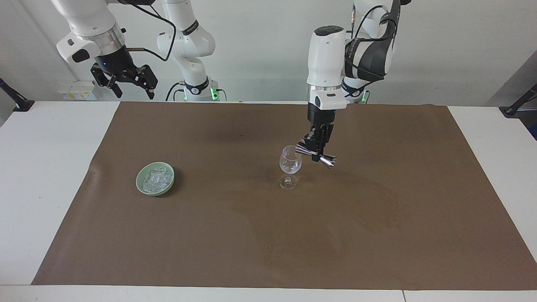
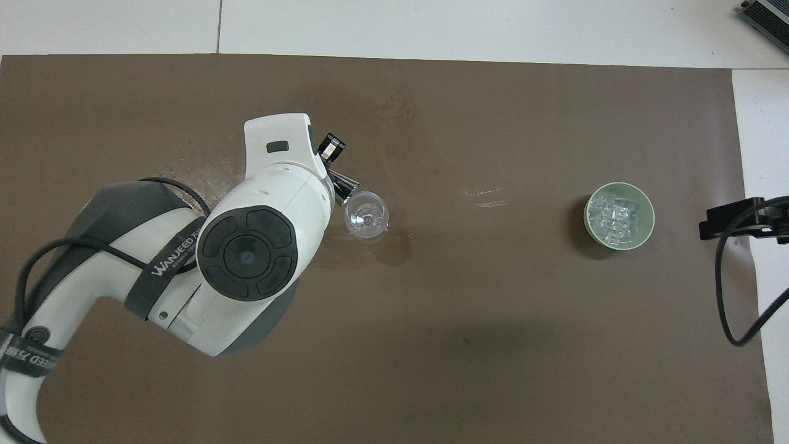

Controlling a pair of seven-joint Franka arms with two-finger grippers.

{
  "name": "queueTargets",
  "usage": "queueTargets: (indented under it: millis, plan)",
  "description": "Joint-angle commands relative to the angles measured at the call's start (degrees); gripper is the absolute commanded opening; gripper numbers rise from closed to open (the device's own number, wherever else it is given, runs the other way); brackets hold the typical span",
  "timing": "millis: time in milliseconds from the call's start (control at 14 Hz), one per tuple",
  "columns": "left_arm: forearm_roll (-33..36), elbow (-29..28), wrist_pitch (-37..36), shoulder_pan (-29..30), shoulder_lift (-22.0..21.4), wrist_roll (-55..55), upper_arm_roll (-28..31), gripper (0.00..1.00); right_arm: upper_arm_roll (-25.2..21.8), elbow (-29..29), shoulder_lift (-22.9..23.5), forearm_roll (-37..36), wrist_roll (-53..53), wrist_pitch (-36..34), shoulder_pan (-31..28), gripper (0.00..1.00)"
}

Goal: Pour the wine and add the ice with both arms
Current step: 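Tilt the jigger with the left gripper to pour into the clear cup, then carry the jigger back with the left gripper while the right gripper reaches the bowl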

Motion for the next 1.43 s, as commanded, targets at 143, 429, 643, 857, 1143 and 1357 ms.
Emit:
queueTargets:
  millis: [143,429,643,857,1143,1357]
  plan:
    - [-9.39,-0.46,0.12,2.52,-0.15,-0.12,0.55,0.00,0.47,-1.20,-1.08,0.01,-0.23,0.45,-0.20,1.00]
    - [-18.27,-0.80,-0.40,5.16,-0.15,0.76,0.55,0.00,0.29,-1.02,-1.26,0.01,-0.58,0.55,-0.55,1.00]
    - [-29.57,-1.42,-1.89,10.24,-0.15,5.49,0.55,0.00,0.12,-1.72,-1.69,0.01,-0.58,1.86,-0.12,1.00]
    - [-39.80,-3.52,-3.56,15.96,-0.85,17.07,0.46,0.00,0.12,-3.82,-2.22,0.09,-0.58,6.49,0.06,1.00]
    - [-48.94,-6.95,-8.04,21.86,-2.87,25.53,0.55,0.00,0.12,-12.08,-3.81,0.09,-2.24,16.61,0.06,1.00]
    - [-55.53,-9.41,-9.81,24.15,-3.67,30.19,0.55,0.00,-0.15,-19.80,-4.33,0.09,-8.04,26.69,0.06,1.00]
